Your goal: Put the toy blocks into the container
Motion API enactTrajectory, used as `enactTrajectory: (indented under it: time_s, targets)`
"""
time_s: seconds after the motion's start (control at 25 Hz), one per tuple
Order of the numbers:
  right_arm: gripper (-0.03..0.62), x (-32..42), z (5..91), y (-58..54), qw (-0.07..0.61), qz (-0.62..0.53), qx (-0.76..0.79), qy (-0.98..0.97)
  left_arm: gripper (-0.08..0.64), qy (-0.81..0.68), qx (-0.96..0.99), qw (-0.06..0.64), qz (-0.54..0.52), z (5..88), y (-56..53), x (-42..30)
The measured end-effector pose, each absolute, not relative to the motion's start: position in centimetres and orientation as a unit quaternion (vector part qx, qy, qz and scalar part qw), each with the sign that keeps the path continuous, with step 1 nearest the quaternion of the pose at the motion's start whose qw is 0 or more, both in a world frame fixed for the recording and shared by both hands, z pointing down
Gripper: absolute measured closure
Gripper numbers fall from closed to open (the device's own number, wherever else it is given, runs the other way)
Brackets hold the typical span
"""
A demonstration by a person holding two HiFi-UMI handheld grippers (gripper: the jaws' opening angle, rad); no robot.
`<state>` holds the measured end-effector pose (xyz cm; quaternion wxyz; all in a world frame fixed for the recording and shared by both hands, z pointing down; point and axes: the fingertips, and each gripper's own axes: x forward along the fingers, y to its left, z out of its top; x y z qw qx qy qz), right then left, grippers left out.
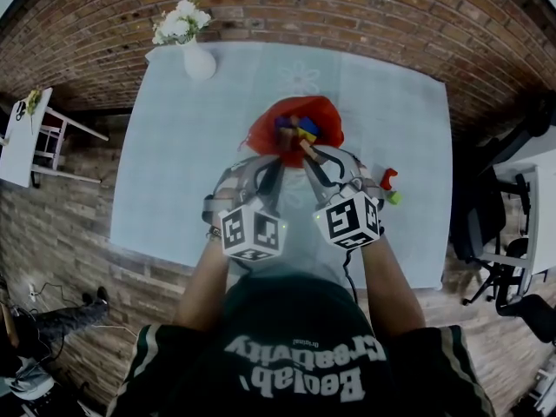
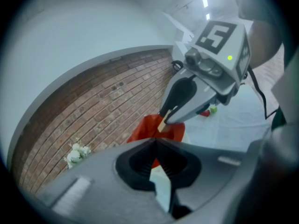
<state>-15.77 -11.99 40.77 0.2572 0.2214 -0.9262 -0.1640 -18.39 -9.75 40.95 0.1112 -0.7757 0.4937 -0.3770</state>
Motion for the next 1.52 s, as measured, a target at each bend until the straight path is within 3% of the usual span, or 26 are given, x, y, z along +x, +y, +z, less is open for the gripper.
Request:
enactTrajectory:
  time_s: [0.12,0.2,0.32,0.64,0.76,0.96,1.52]
  targets:
    - [0.503,-17.3,41.5,-14.1,0.271,-0.156,0.218,-0.924,0.555,0.495,-0.776,0.108,-0.377,41.2,-10.0,-18.9]
    - [0.340,-17.7,41.8,-14.6,0.281,-0.149,0.210,-0.924,0.555,0.493,-0.777,0.107,-0.377,41.4,-10.0,-18.9]
    - [0.339,-17.3,42.0,-14.0,0.281,-0.142,0.208,-0.926,0.555,0.490,-0.779,0.105,-0.377,41.5,-10.1,-19.0]
    - [0.377,-14.4,42.9,-11.0,0.282,-0.157,0.225,-0.919,0.555,0.472,-0.786,0.117,-0.381,41.4,-9.9,-17.5]
    - [0.583,-12.9,41.1,-10.3,0.260,-0.182,0.247,-0.916,0.555,0.461,-0.790,0.127,-0.384,41.2,-9.5,-16.0]
    - [0.586,-10.3,38.8,-8.8,0.226,-0.170,0.264,-0.922,0.555,0.443,-0.798,0.141,-0.384,40.9,-9.0,-13.0]
    - [0.586,1.7,38.1,-7.4,0.230,-0.153,0.352,-0.894,0.555,0.384,-0.829,0.170,-0.370,40.4,-7.7,-1.3]
